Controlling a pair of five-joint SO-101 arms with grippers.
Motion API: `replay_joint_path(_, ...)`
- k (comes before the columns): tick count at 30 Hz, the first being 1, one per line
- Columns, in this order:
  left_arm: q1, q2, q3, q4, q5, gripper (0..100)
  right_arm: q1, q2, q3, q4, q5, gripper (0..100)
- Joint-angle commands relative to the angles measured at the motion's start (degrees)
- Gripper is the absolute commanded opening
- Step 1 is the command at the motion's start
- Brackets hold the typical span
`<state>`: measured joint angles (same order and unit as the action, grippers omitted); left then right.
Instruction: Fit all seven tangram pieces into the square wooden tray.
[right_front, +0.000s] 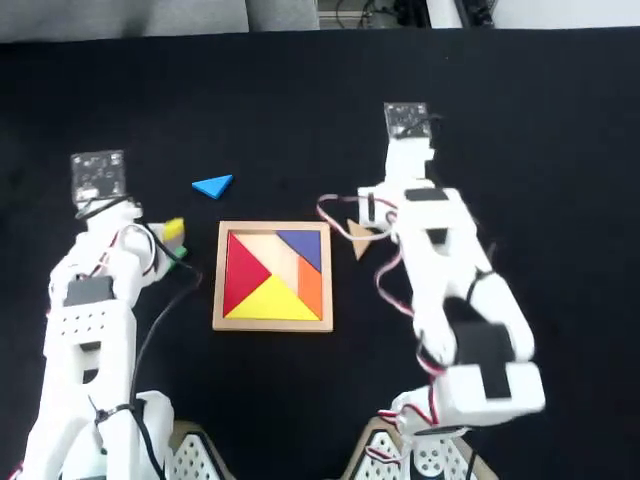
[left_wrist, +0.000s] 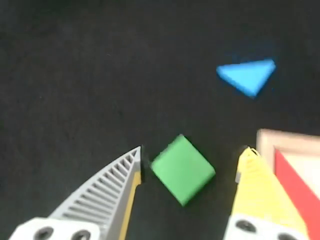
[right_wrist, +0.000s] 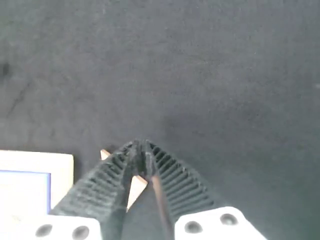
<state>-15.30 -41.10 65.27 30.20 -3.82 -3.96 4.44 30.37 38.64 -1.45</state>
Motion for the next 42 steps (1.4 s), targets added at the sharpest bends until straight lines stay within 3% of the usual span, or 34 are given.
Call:
replay_joint_path(1, -2.2, 0.8, 2.6, -10.8, 2.4, 30, -1.8, 3.6, -9.8, 5.9, -1.4, 1.1)
replay_joint_path(7, -2.2, 0.7, 5.1, -13.1, 2.2, 30, -5.0, 9.5, -17.4, 14.9, -2.0, 1.1)
replay_joint_path(20, -2.2, 0.8, 5.1, -13.0, 2.2, 30, -6.9, 10.0, -17.5, 18.6, -1.5, 1.1)
replay_joint_path(27, -2.2, 0.8, 5.1, -13.0, 2.2, 30, -2.1, 8.5, -17.8, 13.5, -1.5, 1.1)
replay_joint_path(42, -2.1, 0.8, 5.2, -12.9, 2.2, 30, -2.8, 11.8, -18.2, 12.1, 1.8, 1.1)
